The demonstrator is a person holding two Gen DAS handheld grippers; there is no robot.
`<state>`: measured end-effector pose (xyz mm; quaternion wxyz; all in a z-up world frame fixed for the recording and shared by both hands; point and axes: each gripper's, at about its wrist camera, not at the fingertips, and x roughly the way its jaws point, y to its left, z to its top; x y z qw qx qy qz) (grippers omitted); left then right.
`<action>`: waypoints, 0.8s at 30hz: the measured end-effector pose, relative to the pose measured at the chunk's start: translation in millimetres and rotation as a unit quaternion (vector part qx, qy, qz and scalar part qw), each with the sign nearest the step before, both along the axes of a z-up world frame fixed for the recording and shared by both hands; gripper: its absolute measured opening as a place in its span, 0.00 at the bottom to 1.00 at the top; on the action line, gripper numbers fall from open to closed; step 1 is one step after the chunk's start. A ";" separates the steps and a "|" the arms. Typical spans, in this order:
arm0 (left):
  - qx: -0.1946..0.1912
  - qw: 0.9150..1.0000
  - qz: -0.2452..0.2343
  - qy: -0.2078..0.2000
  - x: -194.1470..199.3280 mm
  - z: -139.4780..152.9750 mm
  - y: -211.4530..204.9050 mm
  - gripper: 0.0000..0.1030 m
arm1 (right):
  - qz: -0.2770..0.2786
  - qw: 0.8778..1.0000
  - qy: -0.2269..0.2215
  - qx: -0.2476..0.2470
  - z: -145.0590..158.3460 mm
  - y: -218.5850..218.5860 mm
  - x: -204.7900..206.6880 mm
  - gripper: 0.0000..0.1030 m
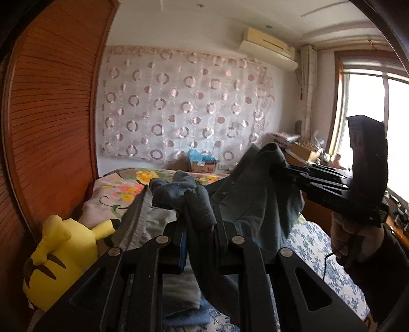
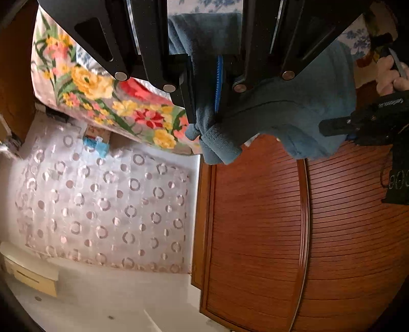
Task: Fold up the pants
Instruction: 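Lift the folded shorts with both tools and carry them toward the clothes stack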
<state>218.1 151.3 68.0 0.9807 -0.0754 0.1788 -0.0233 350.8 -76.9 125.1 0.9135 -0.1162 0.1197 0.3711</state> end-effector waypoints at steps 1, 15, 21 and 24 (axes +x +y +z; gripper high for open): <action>-0.004 1.000 0.004 -0.006 -1.8 -0.7 2.2 0.16 | 0.004 1.000 -0.005 0.000 -0.6 3.0 3.9 0.13; -0.022 0.995 0.097 0.022 2.0 -45.0 38.6 0.17 | 0.070 0.996 -0.014 -0.047 -25.8 75.2 83.4 0.13; -0.029 0.991 0.127 0.035 -0.1 -60.3 46.4 0.22 | 0.092 0.993 0.008 -0.075 -37.4 104.7 115.0 0.13; -0.027 0.990 0.132 0.040 -0.9 -65.1 46.7 0.31 | 0.093 0.993 0.024 -0.071 -34.3 109.9 127.0 0.13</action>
